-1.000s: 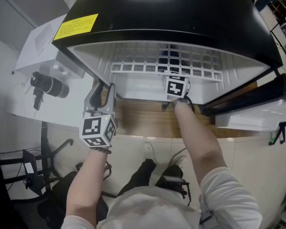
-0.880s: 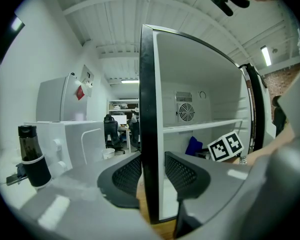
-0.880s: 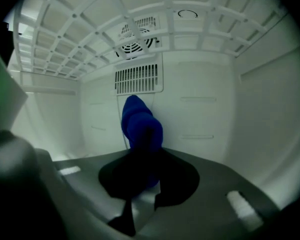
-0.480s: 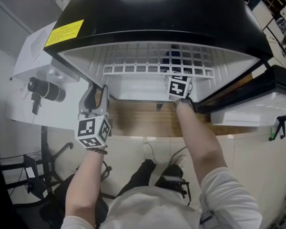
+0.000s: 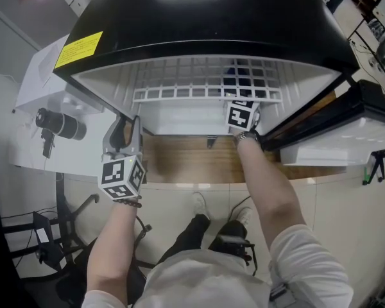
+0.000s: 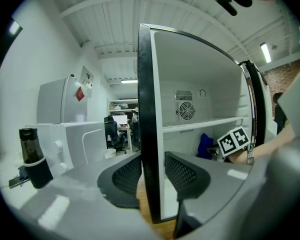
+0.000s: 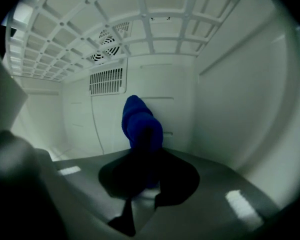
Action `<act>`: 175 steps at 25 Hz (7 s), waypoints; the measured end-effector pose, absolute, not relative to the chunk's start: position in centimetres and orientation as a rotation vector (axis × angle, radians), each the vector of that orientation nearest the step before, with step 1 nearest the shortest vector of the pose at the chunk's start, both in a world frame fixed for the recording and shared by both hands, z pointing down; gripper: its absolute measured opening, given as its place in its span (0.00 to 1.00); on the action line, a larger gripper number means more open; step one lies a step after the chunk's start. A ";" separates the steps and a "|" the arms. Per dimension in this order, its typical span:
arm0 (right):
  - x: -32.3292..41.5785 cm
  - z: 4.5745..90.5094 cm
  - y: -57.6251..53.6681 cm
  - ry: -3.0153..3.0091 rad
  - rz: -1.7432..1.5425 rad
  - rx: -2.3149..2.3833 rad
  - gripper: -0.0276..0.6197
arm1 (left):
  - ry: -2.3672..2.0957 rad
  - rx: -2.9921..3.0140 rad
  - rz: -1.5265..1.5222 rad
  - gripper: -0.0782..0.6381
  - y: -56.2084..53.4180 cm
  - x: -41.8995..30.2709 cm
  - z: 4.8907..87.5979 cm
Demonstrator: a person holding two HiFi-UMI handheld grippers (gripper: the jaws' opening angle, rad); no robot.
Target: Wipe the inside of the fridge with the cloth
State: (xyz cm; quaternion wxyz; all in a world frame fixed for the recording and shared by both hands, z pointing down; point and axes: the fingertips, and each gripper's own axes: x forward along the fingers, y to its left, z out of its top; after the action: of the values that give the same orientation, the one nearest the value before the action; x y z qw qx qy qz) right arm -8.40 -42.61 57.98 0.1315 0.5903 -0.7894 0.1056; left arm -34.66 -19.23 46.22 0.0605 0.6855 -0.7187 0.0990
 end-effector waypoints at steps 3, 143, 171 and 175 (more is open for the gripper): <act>-7.6 57.9 -42.7 -2.269 0.319 1.743 0.14 | -2.175 2.075 0.304 0.30 -19.3 -34.7 46.2; -29.2 55.8 -23.6 -2.591 0.448 1.101 0.14 | -2.085 2.148 0.371 0.29 -18.9 -34.4 46.4; -22.5 61.2 -24.8 -2.394 0.429 1.199 0.14 | -2.101 2.146 0.358 0.29 -18.9 -34.4 46.2; -20.8 61.2 -25.1 -2.378 0.429 1.225 0.14 | -2.102 2.144 0.360 0.29 -18.9 -34.4 46.1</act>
State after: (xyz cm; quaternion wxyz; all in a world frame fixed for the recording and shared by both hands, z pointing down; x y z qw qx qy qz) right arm -20.85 -25.06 61.19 0.2148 0.4416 -0.8573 0.1547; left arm -34.41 -18.89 46.13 0.0587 0.7079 -0.6938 0.1188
